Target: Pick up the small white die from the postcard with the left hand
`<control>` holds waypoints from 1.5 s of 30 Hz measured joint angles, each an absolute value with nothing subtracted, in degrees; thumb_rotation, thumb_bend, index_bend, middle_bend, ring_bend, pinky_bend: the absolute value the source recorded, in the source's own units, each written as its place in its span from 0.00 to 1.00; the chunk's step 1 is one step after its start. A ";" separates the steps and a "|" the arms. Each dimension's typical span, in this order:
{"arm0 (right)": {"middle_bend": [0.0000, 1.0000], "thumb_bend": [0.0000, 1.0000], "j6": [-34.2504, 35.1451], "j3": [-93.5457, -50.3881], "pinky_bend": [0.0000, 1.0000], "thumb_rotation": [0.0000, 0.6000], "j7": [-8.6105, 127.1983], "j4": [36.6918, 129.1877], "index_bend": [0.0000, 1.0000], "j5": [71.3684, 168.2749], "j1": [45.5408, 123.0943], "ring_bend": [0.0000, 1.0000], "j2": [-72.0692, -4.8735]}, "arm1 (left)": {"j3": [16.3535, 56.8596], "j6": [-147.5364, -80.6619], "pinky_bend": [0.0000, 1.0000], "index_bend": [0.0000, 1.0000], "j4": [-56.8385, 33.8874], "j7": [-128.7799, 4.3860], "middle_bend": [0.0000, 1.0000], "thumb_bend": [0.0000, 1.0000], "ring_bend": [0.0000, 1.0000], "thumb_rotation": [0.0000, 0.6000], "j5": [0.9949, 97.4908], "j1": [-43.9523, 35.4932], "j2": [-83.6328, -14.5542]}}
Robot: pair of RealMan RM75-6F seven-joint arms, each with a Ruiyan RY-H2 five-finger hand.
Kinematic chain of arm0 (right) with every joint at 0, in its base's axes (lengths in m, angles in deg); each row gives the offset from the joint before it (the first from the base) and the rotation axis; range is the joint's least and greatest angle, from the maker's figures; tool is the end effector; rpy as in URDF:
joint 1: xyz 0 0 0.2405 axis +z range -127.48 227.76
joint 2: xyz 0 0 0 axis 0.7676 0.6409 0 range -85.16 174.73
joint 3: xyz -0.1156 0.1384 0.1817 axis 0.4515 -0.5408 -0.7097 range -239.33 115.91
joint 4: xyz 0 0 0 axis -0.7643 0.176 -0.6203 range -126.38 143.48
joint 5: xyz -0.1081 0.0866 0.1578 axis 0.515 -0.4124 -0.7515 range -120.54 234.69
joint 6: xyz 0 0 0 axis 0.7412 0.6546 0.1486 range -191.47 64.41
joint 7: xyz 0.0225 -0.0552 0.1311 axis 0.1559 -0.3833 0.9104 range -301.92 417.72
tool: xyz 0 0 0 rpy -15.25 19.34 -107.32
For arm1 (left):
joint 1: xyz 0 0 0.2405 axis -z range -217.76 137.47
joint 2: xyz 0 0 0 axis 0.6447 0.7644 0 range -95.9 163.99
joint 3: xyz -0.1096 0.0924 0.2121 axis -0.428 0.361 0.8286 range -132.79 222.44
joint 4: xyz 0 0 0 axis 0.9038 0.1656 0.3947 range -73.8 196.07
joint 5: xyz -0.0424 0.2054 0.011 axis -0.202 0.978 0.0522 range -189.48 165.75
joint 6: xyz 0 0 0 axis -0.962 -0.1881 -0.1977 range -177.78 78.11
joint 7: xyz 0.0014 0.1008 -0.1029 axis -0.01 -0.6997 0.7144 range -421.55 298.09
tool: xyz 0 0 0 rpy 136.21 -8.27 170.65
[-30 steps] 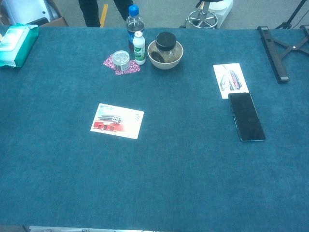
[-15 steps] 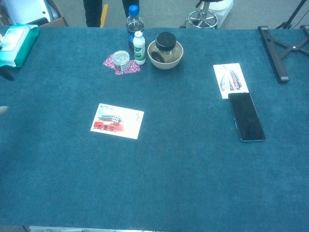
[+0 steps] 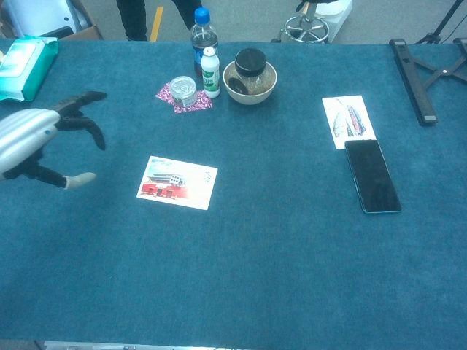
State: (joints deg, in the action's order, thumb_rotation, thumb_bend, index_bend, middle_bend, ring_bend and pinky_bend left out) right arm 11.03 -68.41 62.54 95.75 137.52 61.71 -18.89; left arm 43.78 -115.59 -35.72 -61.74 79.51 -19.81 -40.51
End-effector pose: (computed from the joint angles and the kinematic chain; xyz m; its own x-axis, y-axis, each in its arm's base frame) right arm -0.3222 -0.2341 0.1642 0.3888 -0.0571 0.9196 -0.9211 -0.0027 0.3893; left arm -0.2183 0.2261 0.0444 0.2756 0.3179 0.9072 0.9177 -0.3680 -0.1498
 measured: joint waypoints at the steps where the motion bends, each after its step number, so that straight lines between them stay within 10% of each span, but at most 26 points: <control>1: 0.26 0.00 10.95 -68.43 0.32 1.00 62.64 95.61 0.35 137.42 61.73 0.21 -18.89 | 43.63 -114.56 0.14 0.42 -35.51 -60.67 0.00 0.23 0.00 1.00 79.47 -18.85 -41.27; 45: 0.26 0.00 9.98 -66.81 0.32 1.00 68.97 89.98 0.35 137.54 60.90 0.21 -20.46 | 40.27 -98.48 0.14 0.43 -21.56 -65.40 0.00 0.23 0.00 1.00 67.04 -4.02 -58.56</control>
State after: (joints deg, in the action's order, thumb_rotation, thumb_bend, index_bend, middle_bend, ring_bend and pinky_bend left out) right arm 9.98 -66.81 68.97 89.98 137.54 60.90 -20.46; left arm 40.27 -98.48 -21.56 -65.40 67.04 -4.02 -58.56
